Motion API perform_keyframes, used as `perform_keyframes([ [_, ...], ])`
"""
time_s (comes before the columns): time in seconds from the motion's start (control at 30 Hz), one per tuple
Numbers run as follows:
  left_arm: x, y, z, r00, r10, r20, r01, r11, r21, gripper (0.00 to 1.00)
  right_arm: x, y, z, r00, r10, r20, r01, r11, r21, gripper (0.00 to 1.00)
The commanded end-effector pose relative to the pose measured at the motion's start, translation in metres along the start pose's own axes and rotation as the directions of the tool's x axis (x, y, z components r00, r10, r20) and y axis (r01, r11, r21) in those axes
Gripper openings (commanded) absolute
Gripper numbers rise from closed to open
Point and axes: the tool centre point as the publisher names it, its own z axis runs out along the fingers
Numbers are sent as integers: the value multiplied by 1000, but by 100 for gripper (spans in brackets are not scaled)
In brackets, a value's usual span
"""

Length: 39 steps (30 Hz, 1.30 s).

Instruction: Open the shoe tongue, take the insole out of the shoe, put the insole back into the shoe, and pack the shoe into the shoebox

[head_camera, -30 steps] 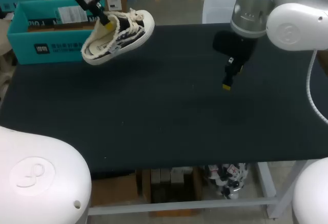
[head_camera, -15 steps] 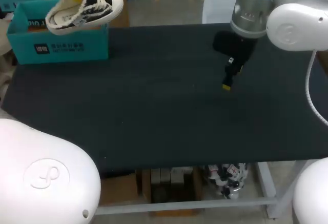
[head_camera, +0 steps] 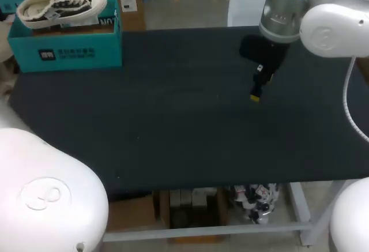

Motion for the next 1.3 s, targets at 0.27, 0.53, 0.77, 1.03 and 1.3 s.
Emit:
perform_keyframes([
  [0.27,-59,30,64,916,104,-388,-91,995,52,0,0,1,-1,1000,1,-1,-1,1000,5,100],
  [0.53,-73,58,107,904,39,-426,-13,998,64,100,0,1,-1,1000,1,-1,-1,1000,5,100],
  [0.77,-51,32,70,926,53,-374,0,990,140,100,0,1,-1,1000,1,-1,-1,1000,5,100],
  [1.03,3,-42,26,922,116,-369,-70,988,135,100,0,1,-1,1000,1,-1,-1,1000,5,100],
  [1.3,61,-113,43,903,114,-413,-137,990,-27,100,0,1,-1,1000,1,-1,-1,1000,5,100],
])
